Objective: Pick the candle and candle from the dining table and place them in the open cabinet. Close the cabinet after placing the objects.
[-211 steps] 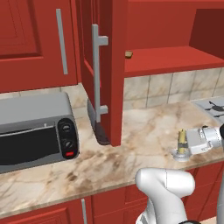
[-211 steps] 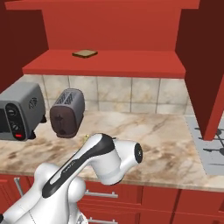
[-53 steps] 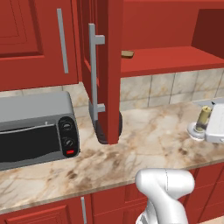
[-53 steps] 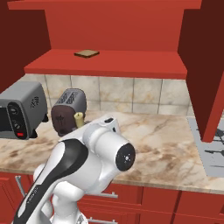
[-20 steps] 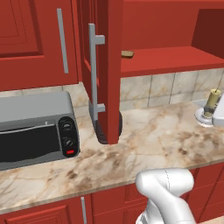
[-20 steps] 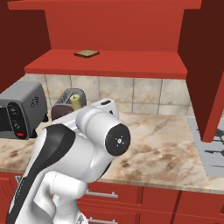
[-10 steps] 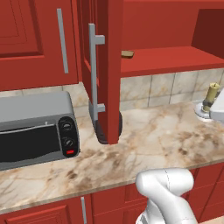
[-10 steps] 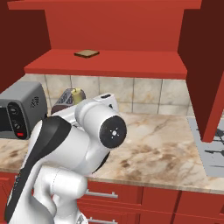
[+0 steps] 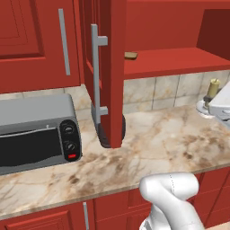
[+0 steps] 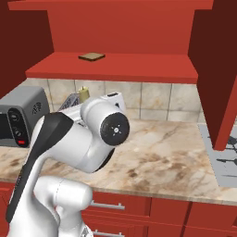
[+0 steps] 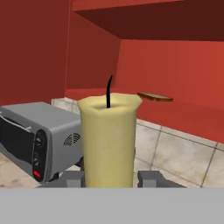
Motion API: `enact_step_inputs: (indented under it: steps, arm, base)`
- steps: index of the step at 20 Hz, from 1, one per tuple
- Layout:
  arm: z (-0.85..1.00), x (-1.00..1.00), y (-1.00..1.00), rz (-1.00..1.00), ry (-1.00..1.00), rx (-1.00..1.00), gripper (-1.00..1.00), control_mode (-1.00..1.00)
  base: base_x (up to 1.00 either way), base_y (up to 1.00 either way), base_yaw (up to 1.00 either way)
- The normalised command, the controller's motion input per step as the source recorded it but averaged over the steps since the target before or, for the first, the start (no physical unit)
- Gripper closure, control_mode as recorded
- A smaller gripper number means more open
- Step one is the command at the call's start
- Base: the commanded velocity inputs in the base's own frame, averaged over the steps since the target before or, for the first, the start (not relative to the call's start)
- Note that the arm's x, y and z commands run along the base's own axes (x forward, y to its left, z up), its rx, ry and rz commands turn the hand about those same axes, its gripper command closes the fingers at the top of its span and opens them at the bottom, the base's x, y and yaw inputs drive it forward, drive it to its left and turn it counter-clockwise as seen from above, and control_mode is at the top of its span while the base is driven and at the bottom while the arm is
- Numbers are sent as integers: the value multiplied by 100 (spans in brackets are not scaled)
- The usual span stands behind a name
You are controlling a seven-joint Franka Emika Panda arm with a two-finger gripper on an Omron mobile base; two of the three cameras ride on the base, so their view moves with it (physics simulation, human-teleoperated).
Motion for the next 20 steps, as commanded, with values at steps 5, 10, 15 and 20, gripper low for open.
enact_step_inputs:
  steps: [5,10,15,20]
  arm:
    - [8,21,-7,-2,0,0,100,-100]
    - [12,17,-12,-2,0,0,100,-100]
    - [10,20,-11,-1,1,0,100,-100]
    - [0,24,-1,-1,0,0,100,-100]
  base:
    - [0,0,0]
    - [0,0,0]
    - [0,0,0]
    - [0,0,0]
